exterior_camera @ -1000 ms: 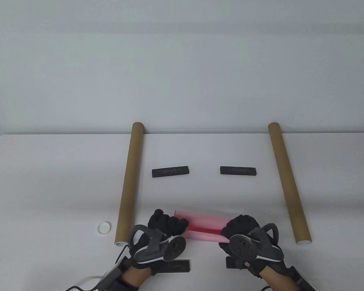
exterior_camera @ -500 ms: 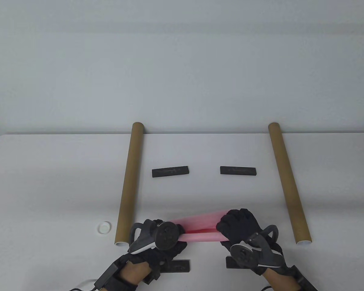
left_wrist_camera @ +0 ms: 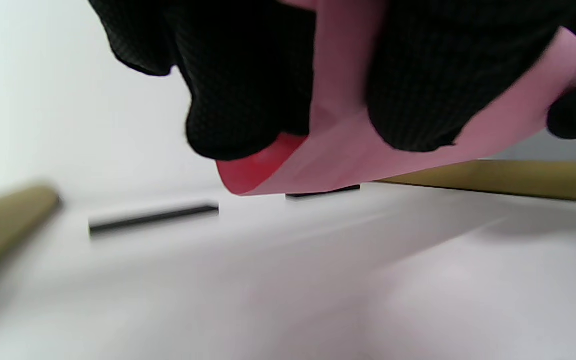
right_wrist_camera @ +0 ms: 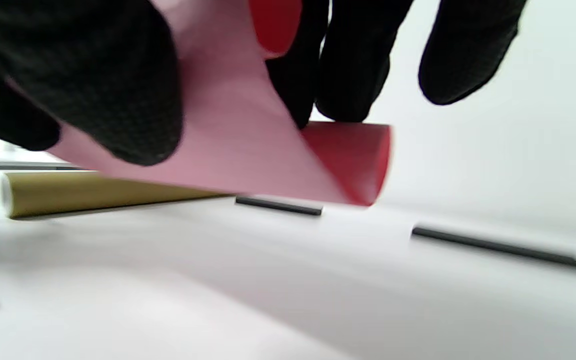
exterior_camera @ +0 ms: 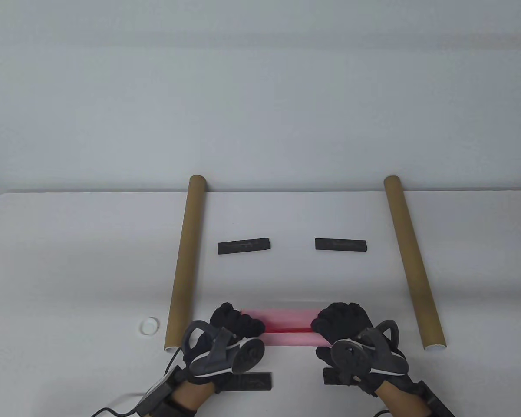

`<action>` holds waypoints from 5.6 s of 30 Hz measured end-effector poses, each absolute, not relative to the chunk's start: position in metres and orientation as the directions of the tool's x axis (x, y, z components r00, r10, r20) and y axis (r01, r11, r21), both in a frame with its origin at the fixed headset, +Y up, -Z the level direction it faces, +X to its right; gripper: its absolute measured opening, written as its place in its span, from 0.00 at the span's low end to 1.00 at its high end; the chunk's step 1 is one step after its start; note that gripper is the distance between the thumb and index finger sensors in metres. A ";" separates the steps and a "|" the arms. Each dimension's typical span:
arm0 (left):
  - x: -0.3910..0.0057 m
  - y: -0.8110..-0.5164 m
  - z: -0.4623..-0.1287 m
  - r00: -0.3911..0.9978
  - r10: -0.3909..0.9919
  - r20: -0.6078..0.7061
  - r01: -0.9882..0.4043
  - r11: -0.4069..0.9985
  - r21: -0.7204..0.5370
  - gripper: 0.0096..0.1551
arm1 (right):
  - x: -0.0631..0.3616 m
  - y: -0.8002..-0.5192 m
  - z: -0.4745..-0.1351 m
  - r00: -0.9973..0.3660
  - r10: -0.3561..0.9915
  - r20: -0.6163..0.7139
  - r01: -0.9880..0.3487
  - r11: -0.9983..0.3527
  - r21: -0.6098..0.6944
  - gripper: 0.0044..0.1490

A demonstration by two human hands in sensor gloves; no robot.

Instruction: Roll up papers and store in mailing tubes

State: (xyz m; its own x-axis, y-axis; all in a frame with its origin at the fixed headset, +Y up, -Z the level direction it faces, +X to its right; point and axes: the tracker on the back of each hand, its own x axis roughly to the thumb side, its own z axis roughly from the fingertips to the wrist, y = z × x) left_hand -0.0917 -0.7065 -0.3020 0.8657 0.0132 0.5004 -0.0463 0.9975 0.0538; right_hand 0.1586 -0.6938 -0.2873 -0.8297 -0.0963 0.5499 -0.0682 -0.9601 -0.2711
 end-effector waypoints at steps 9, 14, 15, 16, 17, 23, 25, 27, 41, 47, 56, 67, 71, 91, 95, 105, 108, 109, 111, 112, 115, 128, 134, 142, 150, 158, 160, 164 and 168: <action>-0.086 -0.707 -0.293 0.820 -0.179 0.544 0.060 0.971 0.230 0.39 | 0.165 -0.693 -0.294 -0.824 0.035 0.565 -0.143 -0.979 -0.148 0.27; -0.082 -0.699 -0.287 0.821 -0.226 0.524 0.053 0.944 0.324 0.30 | 0.167 -0.695 -0.296 -0.821 0.083 0.564 -0.154 -0.985 -0.079 0.34; -0.083 -0.700 -0.289 0.829 -0.188 0.527 0.030 0.956 0.293 0.27 | 0.167 -0.694 -0.295 -0.824 0.056 0.563 -0.147 -0.982 -0.117 0.37; -0.085 -0.700 -0.291 0.836 -0.146 0.529 0.007 0.967 0.256 0.26 | 0.166 -0.694 -0.294 -0.828 0.035 0.560 -0.140 -0.979 -0.147 0.40; -0.087 -0.702 -0.294 0.842 -0.093 0.532 -0.020 0.979 0.202 0.24 | 0.166 -0.693 -0.292 -0.830 0.007 0.557 -0.130 -0.975 -0.182 0.43; -0.090 -0.711 -0.301 0.857 -0.047 0.513 -0.008 0.994 0.105 0.30 | 0.167 -0.689 -0.289 -0.829 0.017 0.559 -0.177 -0.956 -0.234 0.30; -0.088 -0.710 -0.297 0.848 -0.111 0.519 0.026 0.985 0.168 0.37 | 0.167 -0.689 -0.290 -0.824 0.021 0.566 -0.169 -0.963 -0.211 0.30; -0.085 -0.708 -0.294 0.833 -0.156 0.531 0.041 0.974 0.223 0.41 | 0.168 -0.690 -0.292 -0.824 0.044 0.565 -0.177 -0.967 -0.182 0.31; -0.089 -0.709 -0.298 0.840 -0.067 0.539 -0.003 0.992 0.129 0.36 | 0.164 -0.692 -0.290 -0.816 0.038 0.577 -0.179 -0.966 -0.189 0.30; -0.083 -0.704 -0.290 0.812 -0.192 0.551 0.041 0.961 0.274 0.39 | 0.165 -0.694 -0.293 -0.802 0.094 0.589 -0.194 -0.975 -0.109 0.33; -0.091 -0.707 -0.299 0.826 -0.069 0.559 -0.019 0.988 0.151 0.34 | 0.165 -0.692 -0.288 -0.812 0.021 0.583 -0.186 -0.957 -0.224 0.37; -0.087 -0.704 -0.292 0.818 -0.184 0.546 0.037 0.962 0.270 0.42 | 0.167 -0.696 -0.295 -0.794 0.138 0.592 -0.245 -0.964 -0.104 0.38; -0.090 -0.703 -0.295 0.825 -0.137 0.548 0.011 0.974 0.228 0.35 | 0.166 -0.695 -0.292 -0.803 0.091 0.589 -0.226 -0.961 -0.160 0.43; -0.094 -0.702 -0.296 0.828 -0.087 0.554 -0.004 0.987 0.162 0.37 | 0.160 -0.693 -0.288 -0.798 0.073 0.598 -0.228 -0.955 -0.188 0.36; -0.092 -0.700 -0.291 0.818 -0.160 0.552 0.029 0.970 0.240 0.41 | 0.160 -0.693 -0.290 -0.789 0.122 0.603 -0.256 -0.956 -0.142 0.33; -0.095 -0.698 -0.295 0.821 -0.109 0.560 -0.003 0.981 0.195 0.38 | 0.163 -0.688 -0.283 -0.791 0.054 0.610 -0.261 -0.931 -0.256 0.41; -0.095 -0.698 -0.295 0.822 -0.114 0.557 0.001 0.980 0.199 0.39 | 0.162 -0.688 -0.283 -0.782 0.084 0.618 -0.285 -0.929 -0.235 0.35; -0.095 -0.699 -0.294 0.821 -0.124 0.557 0.009 0.979 0.205 0.39 | 0.161 -0.688 -0.284 -0.782 0.086 0.618 -0.279 -0.934 -0.223 0.33; -0.093 -0.698 -0.292 0.820 -0.145 0.554 0.028 0.976 0.215 0.40 | 0.163 -0.689 -0.286 -0.777 0.100 0.622 -0.274 -0.943 -0.191 0.33; -0.093 -0.698 -0.291 0.818 -0.157 0.553 0.031 0.973 0.230 0.39 | 0.165 -0.689 -0.288 -0.769 0.137 0.624 -0.302 -0.939 -0.165 0.35; -0.092 -0.695 -0.289 0.812 -0.173 0.557 0.029 0.966 0.257 0.36 | 0.167 -0.691 -0.292 -0.742 0.229 0.630 -0.348 -0.935 -0.070 0.40; -0.092 -0.694 -0.289 0.810 -0.178 0.559 0.019 0.960 0.279 0.38 | 0.169 -0.690 -0.289 -0.749 0.199 0.632 -0.357 -0.925 -0.132 0.37; -0.094 -0.693 -0.292 0.816 -0.092 0.571 -0.033 0.978 0.204 0.36 | 0.169 -0.687 -0.284 -0.763 0.113 0.636 -0.318 -0.922 -0.219 0.44; -0.091 -0.691 -0.287 0.802 -0.153 0.577 -0.002 0.966 0.258 0.34 | 0.169 -0.687 -0.287 -0.745 0.192 0.639 -0.363 -0.920 -0.146 0.38; -0.094 -0.694 -0.292 0.818 -0.084 0.569 -0.036 0.980 0.196 0.34 | 0.167 -0.687 -0.283 -0.756 0.108 0.646 -0.313 -0.926 -0.211 0.38; -0.092 -0.692 -0.292 0.813 -0.099 0.574 -0.026 0.978 0.205 0.35 | 0.170 -0.686 -0.284 -0.748 0.162 0.643 -0.357 -0.915 -0.186 0.43; -0.094 -0.693 -0.293 0.816 -0.074 0.573 -0.041 0.982 0.186 0.35 | 0.169 -0.686 -0.283 -0.760 0.118 0.639 -0.322 -0.922 -0.213 0.45; -0.093 -0.694 -0.292 0.818 -0.086 0.569 -0.028 0.982 0.189 0.37 | 0.167 -0.686 -0.283 -0.767 0.097 0.634 -0.301 -0.927 -0.224 0.35; -0.090 -0.692 -0.288 0.808 -0.140 0.572 -0.006 0.969 0.246 0.39 | 0.169 -0.686 -0.286 -0.752 0.165 0.638 -0.345 -0.923 -0.169 0.37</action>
State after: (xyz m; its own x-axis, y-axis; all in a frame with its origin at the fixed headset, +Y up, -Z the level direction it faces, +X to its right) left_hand -0.0897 -0.6920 -0.2881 0.8081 -0.1397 0.5723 -0.0063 0.9694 0.2455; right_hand 0.1694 -0.6862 -0.2857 -0.7520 0.1646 0.6383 -0.3453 -0.9232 -0.1687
